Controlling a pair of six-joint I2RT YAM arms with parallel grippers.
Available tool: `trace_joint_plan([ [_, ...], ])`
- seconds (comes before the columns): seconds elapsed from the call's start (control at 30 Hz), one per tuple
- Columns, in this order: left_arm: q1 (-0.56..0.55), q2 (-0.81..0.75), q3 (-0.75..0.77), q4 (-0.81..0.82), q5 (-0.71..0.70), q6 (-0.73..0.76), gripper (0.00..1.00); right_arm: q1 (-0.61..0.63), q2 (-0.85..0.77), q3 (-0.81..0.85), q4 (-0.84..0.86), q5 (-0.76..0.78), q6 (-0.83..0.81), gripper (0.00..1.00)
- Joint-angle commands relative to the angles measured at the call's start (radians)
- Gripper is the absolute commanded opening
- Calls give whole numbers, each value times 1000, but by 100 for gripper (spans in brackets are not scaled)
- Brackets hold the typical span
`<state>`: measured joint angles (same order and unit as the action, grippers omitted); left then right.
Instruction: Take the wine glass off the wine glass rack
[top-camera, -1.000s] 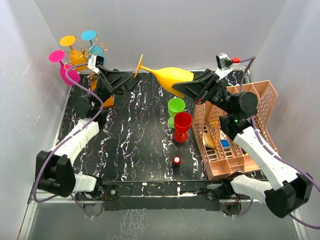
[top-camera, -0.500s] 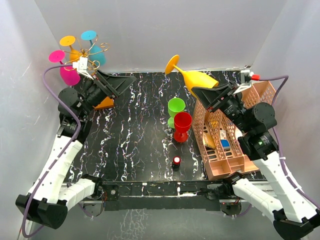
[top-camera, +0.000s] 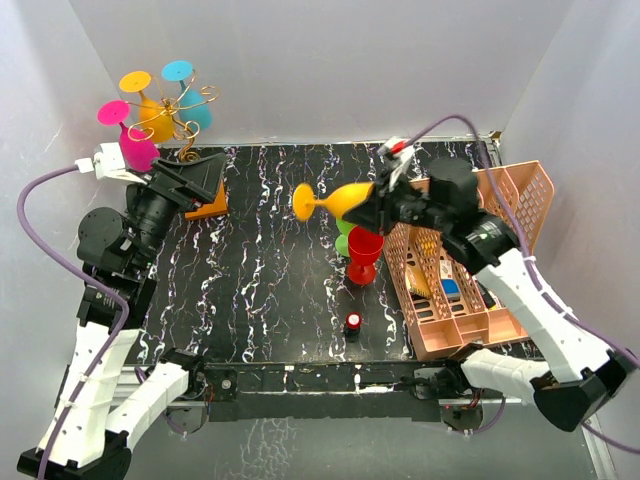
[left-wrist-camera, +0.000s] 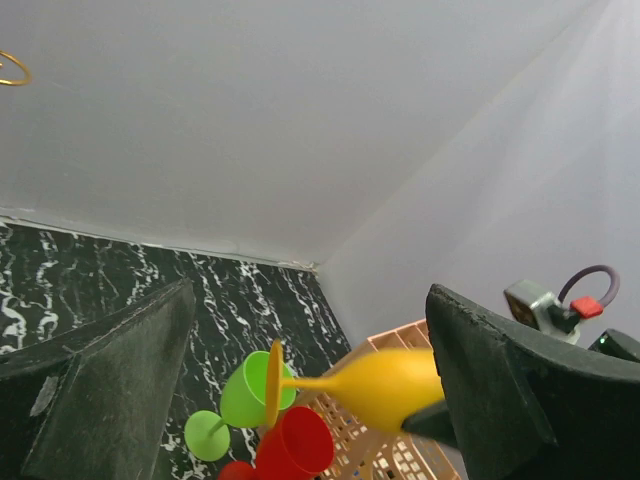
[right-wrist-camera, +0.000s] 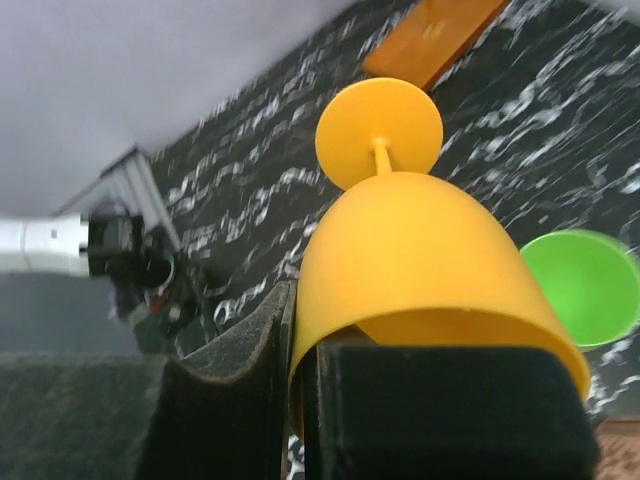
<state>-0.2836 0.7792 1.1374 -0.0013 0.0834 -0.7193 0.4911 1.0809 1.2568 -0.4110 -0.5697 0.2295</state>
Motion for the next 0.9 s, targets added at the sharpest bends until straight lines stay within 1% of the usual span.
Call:
trace_joint_plan([
  [0.0,0,-16,32,-26,-105,72,97,177,57,72,-141,92,-87,8],
  [0.07,0,-16,33,-29,-119,79,97,272,104,98,-201,196,-96,8],
  [0.17,1,-13,34,-31,-122,88,97,361,184,142,-291,318,-84,8],
  [0.3,-1,-4,37,-35,-114,92,97,417,263,187,-410,427,-56,8],
  [0.4,0,-1,33,-33,-110,93,97,436,283,197,-473,501,-23,8],
  [0.57,0,8,24,-24,-102,93,97,444,297,194,-562,531,11,8],
  [0.73,1,18,22,-9,-90,89,97,448,302,176,-625,607,48,8],
  [0.87,0,21,22,-9,-85,91,97,447,311,169,-666,627,65,8],
])
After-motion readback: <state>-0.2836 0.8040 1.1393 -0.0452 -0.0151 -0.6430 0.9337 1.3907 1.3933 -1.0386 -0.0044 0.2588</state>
